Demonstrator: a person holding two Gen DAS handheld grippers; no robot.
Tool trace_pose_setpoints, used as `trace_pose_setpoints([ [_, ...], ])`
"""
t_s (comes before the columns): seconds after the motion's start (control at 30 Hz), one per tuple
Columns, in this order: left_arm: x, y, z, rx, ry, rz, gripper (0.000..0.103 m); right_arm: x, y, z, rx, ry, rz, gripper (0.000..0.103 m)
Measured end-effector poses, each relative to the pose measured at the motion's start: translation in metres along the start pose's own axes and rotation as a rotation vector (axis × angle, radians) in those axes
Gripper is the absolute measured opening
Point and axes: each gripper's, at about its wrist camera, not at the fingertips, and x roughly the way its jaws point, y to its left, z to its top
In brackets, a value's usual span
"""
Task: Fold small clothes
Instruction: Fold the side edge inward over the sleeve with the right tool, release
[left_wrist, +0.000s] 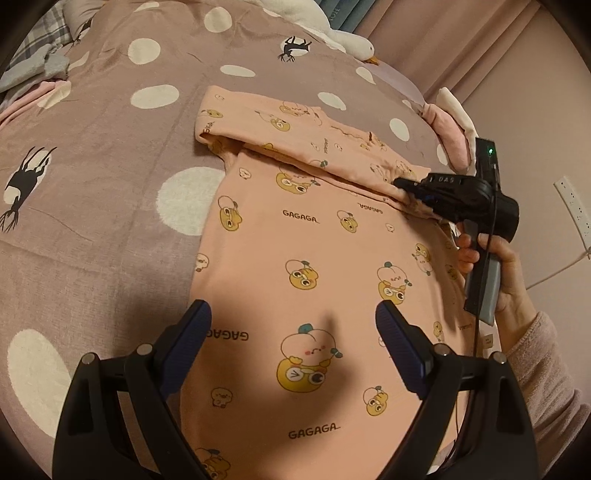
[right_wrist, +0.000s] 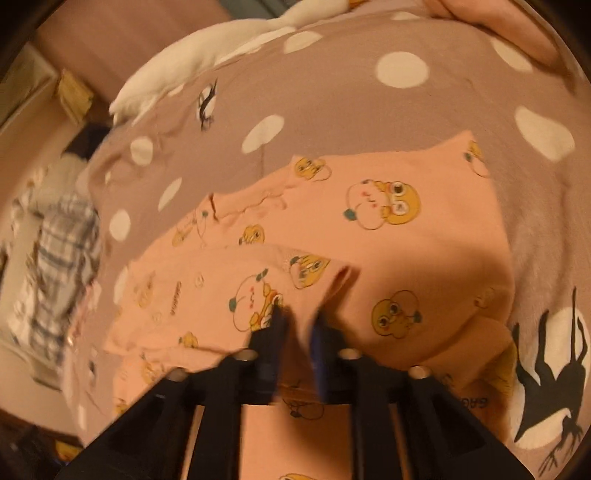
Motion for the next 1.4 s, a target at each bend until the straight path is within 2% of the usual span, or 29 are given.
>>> trace_pose_setpoints([
  [0.13,-0.003,0.003,0.0,0.002,-0.007,0.017,0.091,-0.021,0.003,0.008,-0.048,-0.083,-0.002,0.008],
  [0.23,-0.004,0.007,0.002,-0.019,-0.013,0.015,0.091,-0.044,0.004,0.016,-0.075,-0.156,-0.043,0.008],
  [0.4,-0.002,0.005,0.001,-0.018,-0.007,0.014,0.091,-0.066,-0.005,0.026,-0.065,-0.209,-0.071,0.008],
  [0.53,-0.001,0.002,-0.001,-0.002,0.004,0.017,0.091,-0.058,-0.015,0.026,-0.036,-0.164,-0.1,0.008],
  [0.63,-0.001,0.001,-0.002,0.001,0.007,0.015,0.091,-0.041,-0.02,0.022,-0.046,-0.115,-0.234,0.008],
  [0.7,-0.002,0.0,-0.002,0.007,0.007,0.019,0.091,-0.029,-0.032,0.02,0.0,-0.053,-0.28,0.008],
  [0.73,-0.002,0.0,-0.003,0.01,0.007,0.023,0.091,-0.03,-0.04,0.018,0.022,-0.039,-0.282,0.015],
  [0.83,-0.002,-0.001,-0.003,0.014,0.005,0.028,0.091,-0.041,-0.042,0.013,0.021,-0.105,-0.314,0.017],
  [0.93,-0.001,-0.004,-0.004,0.014,0.005,0.022,0.091,-0.055,-0.026,0.007,-0.05,-0.179,-0.258,0.017],
  [1.03,-0.001,-0.008,-0.006,0.021,0.002,0.014,0.091,-0.051,-0.013,0.003,-0.123,-0.161,-0.197,0.017],
  [1.1,-0.002,-0.012,-0.008,0.031,0.003,0.01,0.091,-0.039,-0.011,0.001,-0.152,-0.124,-0.21,0.017],
  [1.2,-0.002,-0.016,-0.011,0.044,0.01,0.012,0.091,-0.015,-0.021,-0.001,-0.12,-0.031,-0.233,0.017],
  [1.4,0.003,-0.021,-0.01,0.061,0.03,0.004,0.091,-0.026,-0.004,-0.01,-0.19,-0.066,-0.28,0.017],
])
